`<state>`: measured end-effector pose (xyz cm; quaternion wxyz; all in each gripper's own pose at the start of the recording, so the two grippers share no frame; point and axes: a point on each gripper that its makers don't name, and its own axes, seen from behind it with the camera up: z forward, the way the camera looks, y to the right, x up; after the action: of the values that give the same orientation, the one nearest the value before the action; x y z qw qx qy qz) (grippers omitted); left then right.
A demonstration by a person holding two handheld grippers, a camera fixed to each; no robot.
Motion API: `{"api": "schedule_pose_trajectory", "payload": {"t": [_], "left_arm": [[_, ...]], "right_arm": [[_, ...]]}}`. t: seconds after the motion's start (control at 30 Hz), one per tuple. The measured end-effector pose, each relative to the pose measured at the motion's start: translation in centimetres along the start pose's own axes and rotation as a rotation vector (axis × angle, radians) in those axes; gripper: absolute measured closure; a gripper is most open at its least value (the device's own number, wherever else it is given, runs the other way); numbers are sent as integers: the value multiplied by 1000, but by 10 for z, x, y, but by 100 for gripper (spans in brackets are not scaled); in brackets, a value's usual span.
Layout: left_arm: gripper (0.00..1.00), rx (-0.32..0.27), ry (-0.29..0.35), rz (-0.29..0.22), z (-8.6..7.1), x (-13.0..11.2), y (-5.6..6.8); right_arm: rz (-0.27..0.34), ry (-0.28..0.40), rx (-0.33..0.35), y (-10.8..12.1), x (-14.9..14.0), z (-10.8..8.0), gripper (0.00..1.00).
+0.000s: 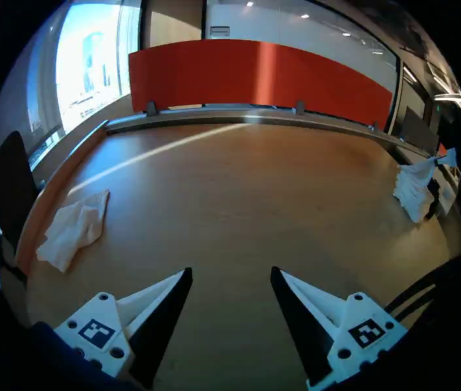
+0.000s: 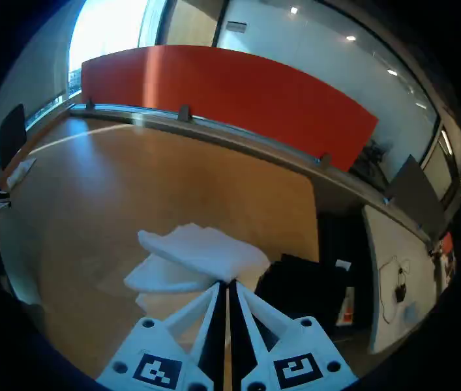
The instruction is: Fold towel
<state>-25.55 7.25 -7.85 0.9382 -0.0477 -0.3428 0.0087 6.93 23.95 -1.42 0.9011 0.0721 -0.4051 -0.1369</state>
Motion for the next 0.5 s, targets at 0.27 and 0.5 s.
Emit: {"api": "schedule_pose_trajectory", "payload": {"t": [0.27,0.5], "left_arm": [[11,4,0,4,-3,-1,-1],[11,8,-1,11,-6,-2,-2]], "right_arm": [[41,-66,-26,5,-40,9,95],[76,-128,-54,10,-71,21,95]]}}
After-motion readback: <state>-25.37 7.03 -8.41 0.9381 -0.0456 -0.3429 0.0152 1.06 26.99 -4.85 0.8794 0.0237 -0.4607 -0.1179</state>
